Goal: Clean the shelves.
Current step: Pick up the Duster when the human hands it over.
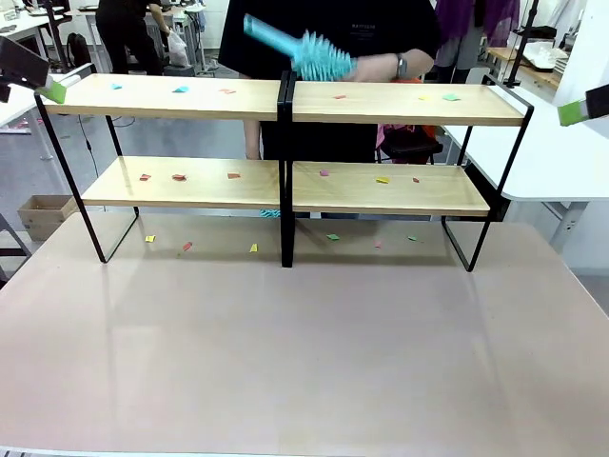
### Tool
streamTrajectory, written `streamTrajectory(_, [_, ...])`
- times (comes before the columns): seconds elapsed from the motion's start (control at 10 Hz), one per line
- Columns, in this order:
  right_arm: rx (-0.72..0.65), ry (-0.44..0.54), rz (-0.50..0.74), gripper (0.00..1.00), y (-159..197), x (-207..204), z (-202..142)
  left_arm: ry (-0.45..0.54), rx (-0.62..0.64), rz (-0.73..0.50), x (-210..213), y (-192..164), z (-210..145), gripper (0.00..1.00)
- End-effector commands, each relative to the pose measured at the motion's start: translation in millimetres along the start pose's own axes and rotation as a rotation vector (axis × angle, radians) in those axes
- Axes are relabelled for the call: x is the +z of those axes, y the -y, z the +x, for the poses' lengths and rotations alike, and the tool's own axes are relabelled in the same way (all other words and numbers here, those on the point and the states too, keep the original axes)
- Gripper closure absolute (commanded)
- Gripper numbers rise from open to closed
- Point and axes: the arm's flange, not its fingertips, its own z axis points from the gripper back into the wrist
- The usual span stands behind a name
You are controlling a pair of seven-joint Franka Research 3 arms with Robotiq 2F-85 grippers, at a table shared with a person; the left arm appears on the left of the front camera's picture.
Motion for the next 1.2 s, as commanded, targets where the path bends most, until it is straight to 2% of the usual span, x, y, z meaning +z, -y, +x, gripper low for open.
streamTrajectory(0.0, [0.023, 0.036, -0.003, 0.00, 9, 7, 3, -0.009, 0.014, 0.022, 1, 4, 9, 0.00])
streamTrajectory(0.3, [0.039, 0.026, 0.018, 0.00, 15, 12, -1, -0.009, 0.008, 0.020, -2, 11, 12, 0.00])
streamTrajectory(1.1, [0.073, 0.094, 0.061, 0.00, 11, 31, -9, 0.009, 0.003, 0.000, -1, 11, 9, 0.00])
